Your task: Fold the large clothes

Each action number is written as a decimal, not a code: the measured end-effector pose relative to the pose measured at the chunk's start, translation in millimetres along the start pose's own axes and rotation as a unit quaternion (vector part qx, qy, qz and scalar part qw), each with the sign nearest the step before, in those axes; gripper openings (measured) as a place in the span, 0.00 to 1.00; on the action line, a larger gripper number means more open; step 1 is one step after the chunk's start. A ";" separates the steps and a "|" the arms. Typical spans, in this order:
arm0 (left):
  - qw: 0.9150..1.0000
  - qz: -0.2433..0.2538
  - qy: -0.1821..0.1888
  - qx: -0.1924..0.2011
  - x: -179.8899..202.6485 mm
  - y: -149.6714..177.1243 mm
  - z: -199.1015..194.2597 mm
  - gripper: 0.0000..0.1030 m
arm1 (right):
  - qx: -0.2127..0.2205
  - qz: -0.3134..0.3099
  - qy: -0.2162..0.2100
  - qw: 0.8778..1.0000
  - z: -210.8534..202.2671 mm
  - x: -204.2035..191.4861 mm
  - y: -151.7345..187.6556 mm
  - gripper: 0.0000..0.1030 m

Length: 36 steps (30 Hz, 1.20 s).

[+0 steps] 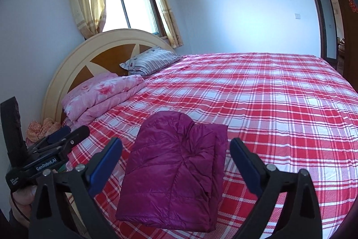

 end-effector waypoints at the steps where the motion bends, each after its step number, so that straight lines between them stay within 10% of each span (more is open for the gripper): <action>1: 1.000 -0.002 0.001 -0.004 -0.9 0.5 1.5 0.92 | 0.003 0.001 0.000 1.000 -0.8 0.7 -0.2 0.97; 36: 1.000 0.009 -0.011 0.002 2.6 -2.7 -3.2 0.96 | 0.023 0.008 -0.006 1.000 -12.9 3.9 -3.3 1.00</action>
Point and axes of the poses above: each gripper's, at about its wrist camera, not at the fingertips, and z roughly the way its jaws point, x to its right, y to its underside, the point moved 2 cm from there along z, roughly the way its jaws point, and after that the axes turned 3 degrees about -x, right-handed, at the moved point
